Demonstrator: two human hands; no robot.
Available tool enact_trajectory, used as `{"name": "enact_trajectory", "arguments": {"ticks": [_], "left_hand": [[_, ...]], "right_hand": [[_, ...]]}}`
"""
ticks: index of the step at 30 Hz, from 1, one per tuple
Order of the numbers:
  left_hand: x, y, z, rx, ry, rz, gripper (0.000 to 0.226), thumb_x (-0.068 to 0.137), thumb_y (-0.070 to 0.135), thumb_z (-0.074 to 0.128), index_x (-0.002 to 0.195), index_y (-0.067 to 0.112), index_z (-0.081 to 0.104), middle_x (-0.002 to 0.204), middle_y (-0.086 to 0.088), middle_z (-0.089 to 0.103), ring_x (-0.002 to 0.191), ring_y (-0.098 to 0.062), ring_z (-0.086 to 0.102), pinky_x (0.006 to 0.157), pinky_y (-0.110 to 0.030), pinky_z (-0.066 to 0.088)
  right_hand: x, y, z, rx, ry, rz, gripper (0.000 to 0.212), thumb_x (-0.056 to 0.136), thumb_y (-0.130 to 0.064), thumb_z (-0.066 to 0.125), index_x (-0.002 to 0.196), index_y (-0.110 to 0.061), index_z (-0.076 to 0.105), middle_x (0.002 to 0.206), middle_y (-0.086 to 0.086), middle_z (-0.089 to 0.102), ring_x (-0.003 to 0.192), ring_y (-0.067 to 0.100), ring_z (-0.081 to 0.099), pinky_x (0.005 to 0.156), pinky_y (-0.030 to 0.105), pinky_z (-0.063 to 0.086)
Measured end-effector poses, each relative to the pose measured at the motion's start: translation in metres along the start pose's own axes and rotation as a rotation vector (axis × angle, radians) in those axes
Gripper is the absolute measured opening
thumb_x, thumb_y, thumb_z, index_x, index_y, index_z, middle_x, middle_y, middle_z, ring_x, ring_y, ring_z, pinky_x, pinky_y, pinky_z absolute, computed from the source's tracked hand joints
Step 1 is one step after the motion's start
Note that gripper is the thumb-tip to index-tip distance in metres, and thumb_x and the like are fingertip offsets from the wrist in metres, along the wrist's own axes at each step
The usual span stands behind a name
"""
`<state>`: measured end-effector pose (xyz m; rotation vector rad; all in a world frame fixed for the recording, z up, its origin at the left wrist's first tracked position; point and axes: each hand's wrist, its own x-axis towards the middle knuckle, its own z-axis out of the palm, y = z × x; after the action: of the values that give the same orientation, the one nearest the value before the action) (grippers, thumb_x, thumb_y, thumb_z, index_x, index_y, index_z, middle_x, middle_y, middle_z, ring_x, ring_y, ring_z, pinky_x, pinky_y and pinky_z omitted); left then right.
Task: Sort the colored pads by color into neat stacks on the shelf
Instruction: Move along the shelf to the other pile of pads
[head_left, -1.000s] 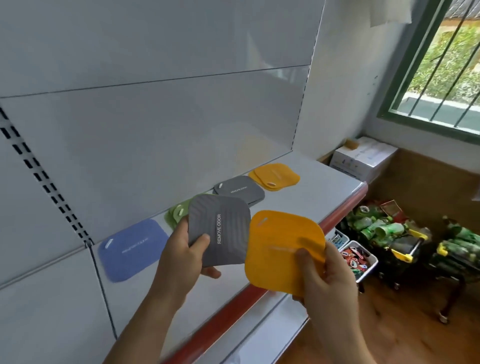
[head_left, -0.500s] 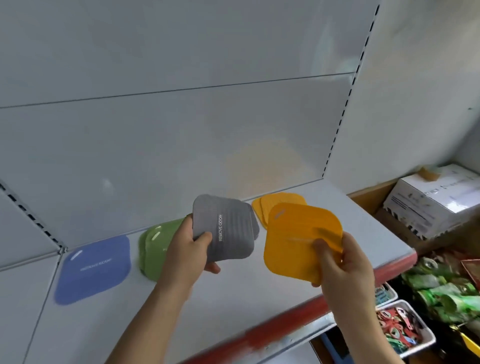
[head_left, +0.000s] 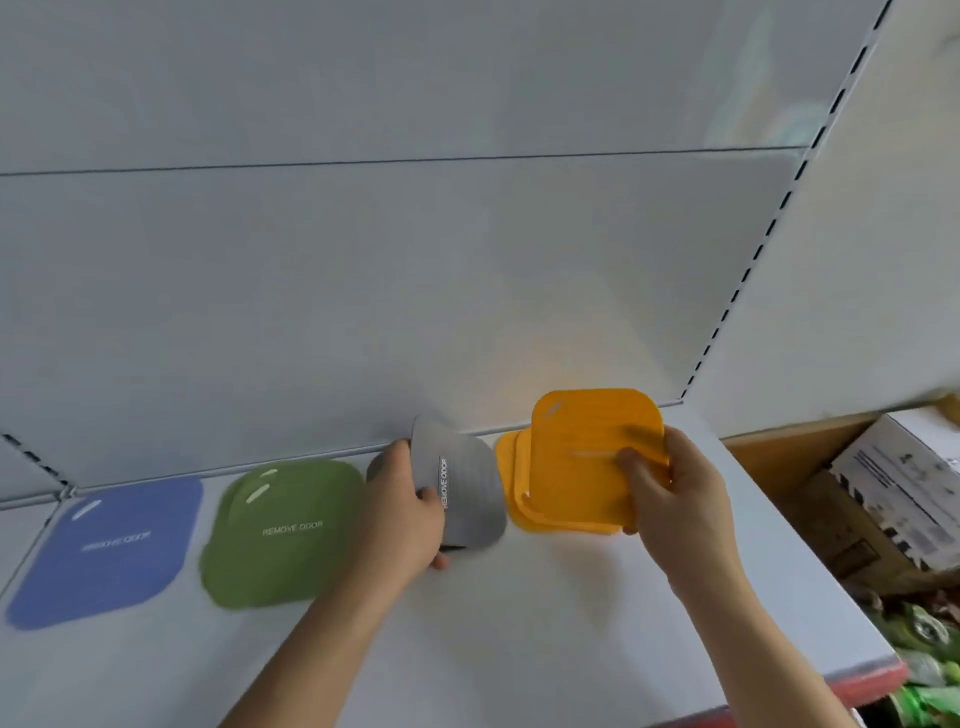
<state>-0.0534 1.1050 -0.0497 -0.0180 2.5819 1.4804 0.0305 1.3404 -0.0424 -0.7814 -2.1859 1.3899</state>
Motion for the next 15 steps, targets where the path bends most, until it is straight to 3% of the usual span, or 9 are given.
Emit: {"name": "enact_trajectory", "arguments": {"ticks": [2, 5, 7, 10, 13, 15], "left_hand": [[-0.001, 0.000, 0.007, 0.203, 0.096, 0.035, 0.049, 0.098, 0.011, 0.051, 0.141, 0.033, 0.040, 0.121, -0.007, 0.062, 0.067, -0.036, 0.073, 0.043, -0.031, 0.050], [-0.007, 0.005, 0.017, 0.568, 0.235, 0.114, 0.068, 0.098, 0.016, 0.058, 0.157, 0.025, 0.025, 0.119, -0.009, 0.066, 0.100, -0.036, 0.070, 0.064, -0.035, 0.044], [-0.012, 0.012, 0.022, 0.734, 0.268, 0.086, 0.068, 0.100, 0.022, 0.058, 0.157, 0.021, 0.021, 0.123, -0.009, 0.064, 0.106, -0.035, 0.068, 0.065, -0.036, 0.040], [-0.020, 0.016, 0.024, 0.919, 0.300, -0.004, 0.058, 0.098, 0.034, 0.062, 0.149, 0.021, 0.037, 0.123, -0.009, 0.059, 0.104, -0.035, 0.064, 0.066, -0.039, 0.040], [-0.028, 0.015, 0.026, 1.021, 0.349, -0.017, 0.044, 0.084, 0.036, 0.079, 0.121, 0.017, 0.064, 0.113, -0.011, 0.057, 0.099, -0.038, 0.058, 0.065, -0.041, 0.045], [-0.032, 0.012, 0.028, 1.033, 0.379, -0.026, 0.040, 0.077, 0.035, 0.084, 0.107, 0.015, 0.068, 0.107, -0.011, 0.059, 0.097, -0.038, 0.058, 0.067, -0.043, 0.048]], "right_hand": [[0.021, 0.006, 0.001, -0.099, -0.091, -0.034, 0.029, 0.100, -0.025, 0.058, 0.128, -0.030, 0.060, 0.097, -0.005, 0.068, 0.086, 0.022, 0.064, 0.066, 0.038, 0.056], [0.041, 0.013, 0.002, -0.284, -0.250, -0.085, 0.038, 0.098, -0.024, 0.058, 0.136, -0.028, 0.055, 0.105, 0.002, 0.068, 0.089, 0.025, 0.059, 0.075, 0.036, 0.049], [0.048, 0.015, 0.002, -0.429, -0.332, -0.159, 0.043, 0.099, -0.024, 0.056, 0.142, -0.026, 0.051, 0.109, 0.007, 0.069, 0.086, 0.026, 0.054, 0.074, 0.033, 0.043], [0.053, 0.017, 0.002, -0.628, -0.374, -0.341, 0.053, 0.097, -0.024, 0.053, 0.149, -0.023, 0.042, 0.120, 0.007, 0.070, 0.100, 0.033, 0.061, 0.073, 0.033, 0.040], [0.056, 0.022, 0.000, -0.757, -0.355, -0.420, 0.077, 0.093, -0.032, 0.062, 0.159, -0.018, 0.025, 0.140, 0.006, 0.057, 0.123, 0.033, 0.051, 0.090, 0.041, 0.048], [0.057, 0.024, -0.004, -0.787, -0.299, -0.483, 0.086, 0.087, -0.038, 0.070, 0.158, -0.015, 0.027, 0.142, 0.008, 0.051, 0.128, 0.035, 0.047, 0.095, 0.046, 0.050]]}}
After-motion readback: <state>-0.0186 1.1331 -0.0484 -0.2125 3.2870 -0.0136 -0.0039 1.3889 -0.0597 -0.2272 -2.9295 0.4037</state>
